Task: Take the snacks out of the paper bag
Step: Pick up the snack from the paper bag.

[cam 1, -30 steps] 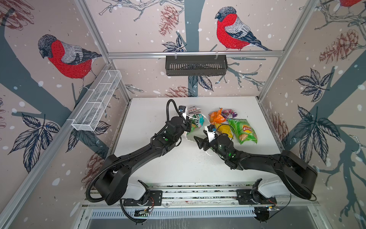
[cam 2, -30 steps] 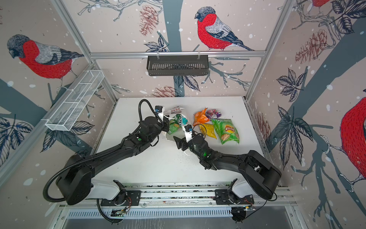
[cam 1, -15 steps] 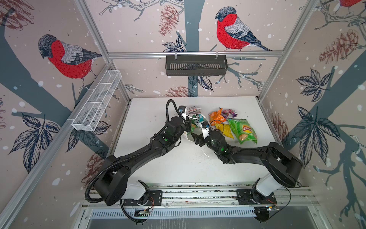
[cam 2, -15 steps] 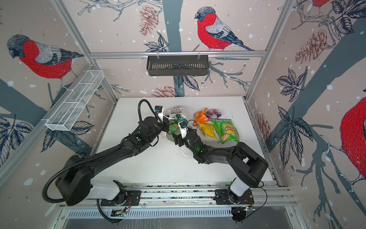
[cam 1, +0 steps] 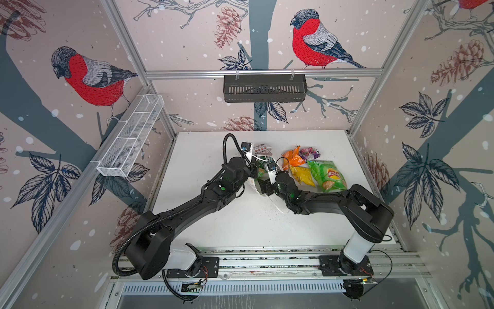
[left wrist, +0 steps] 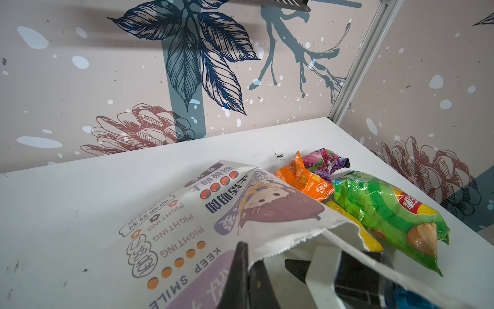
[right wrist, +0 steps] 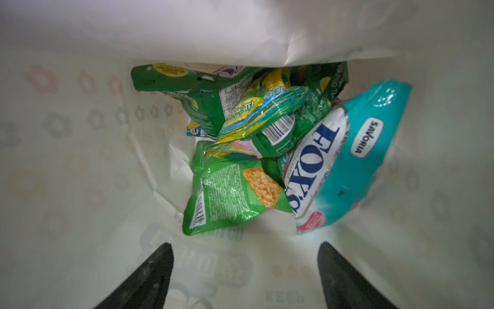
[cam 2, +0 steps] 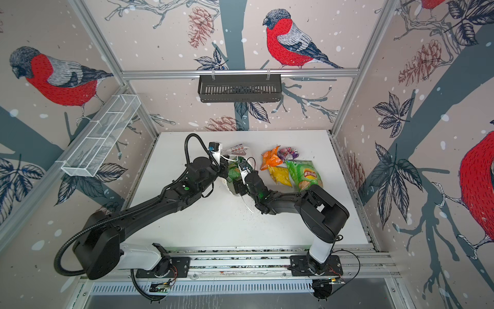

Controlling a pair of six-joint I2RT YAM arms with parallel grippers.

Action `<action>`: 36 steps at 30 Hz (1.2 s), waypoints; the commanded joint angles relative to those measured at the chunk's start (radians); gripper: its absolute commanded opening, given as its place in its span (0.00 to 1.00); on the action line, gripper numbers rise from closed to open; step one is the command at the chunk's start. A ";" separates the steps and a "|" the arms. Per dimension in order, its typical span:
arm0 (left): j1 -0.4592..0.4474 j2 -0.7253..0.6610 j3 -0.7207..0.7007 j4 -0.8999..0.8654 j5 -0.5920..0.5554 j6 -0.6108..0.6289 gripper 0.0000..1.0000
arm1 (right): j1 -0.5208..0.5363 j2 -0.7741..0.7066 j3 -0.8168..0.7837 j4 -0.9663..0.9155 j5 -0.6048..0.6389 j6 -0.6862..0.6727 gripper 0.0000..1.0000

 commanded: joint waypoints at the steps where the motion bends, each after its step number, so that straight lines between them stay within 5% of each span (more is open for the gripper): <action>1: 0.000 -0.002 0.009 0.028 0.018 -0.017 0.00 | -0.007 0.012 0.018 -0.053 0.079 -0.003 0.88; 20: -0.002 -0.002 -0.020 0.023 -0.001 -0.004 0.00 | -0.036 0.070 -0.032 0.343 -0.123 0.098 0.77; 36: -0.002 -0.008 -0.020 0.019 -0.017 0.012 0.00 | 0.001 0.214 0.031 0.535 0.126 0.104 0.79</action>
